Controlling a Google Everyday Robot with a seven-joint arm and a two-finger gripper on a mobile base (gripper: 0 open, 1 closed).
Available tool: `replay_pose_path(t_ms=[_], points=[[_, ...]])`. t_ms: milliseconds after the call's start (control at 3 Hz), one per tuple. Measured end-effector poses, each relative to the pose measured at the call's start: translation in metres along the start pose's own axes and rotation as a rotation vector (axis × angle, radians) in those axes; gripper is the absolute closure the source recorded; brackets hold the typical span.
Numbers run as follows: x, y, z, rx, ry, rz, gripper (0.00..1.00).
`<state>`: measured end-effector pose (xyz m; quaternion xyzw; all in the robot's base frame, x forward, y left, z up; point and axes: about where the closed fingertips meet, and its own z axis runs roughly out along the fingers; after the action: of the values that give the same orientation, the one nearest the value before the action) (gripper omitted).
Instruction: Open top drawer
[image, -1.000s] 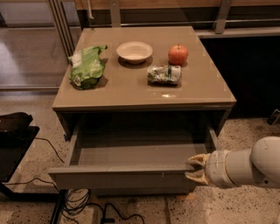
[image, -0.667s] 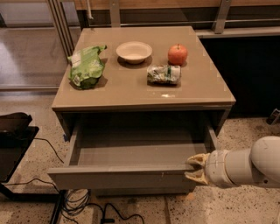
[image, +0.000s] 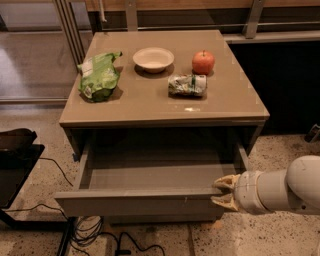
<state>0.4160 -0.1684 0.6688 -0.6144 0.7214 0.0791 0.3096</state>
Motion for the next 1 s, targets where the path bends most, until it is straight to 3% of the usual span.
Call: replay_pose_path(t_ms=[333, 1000], points=[[0.0000, 0.0000, 0.0000, 0.000, 0.000, 0.000, 0.38], [-0.0006, 0.0014, -0.0006, 0.000, 0.003, -0.003, 0.84]])
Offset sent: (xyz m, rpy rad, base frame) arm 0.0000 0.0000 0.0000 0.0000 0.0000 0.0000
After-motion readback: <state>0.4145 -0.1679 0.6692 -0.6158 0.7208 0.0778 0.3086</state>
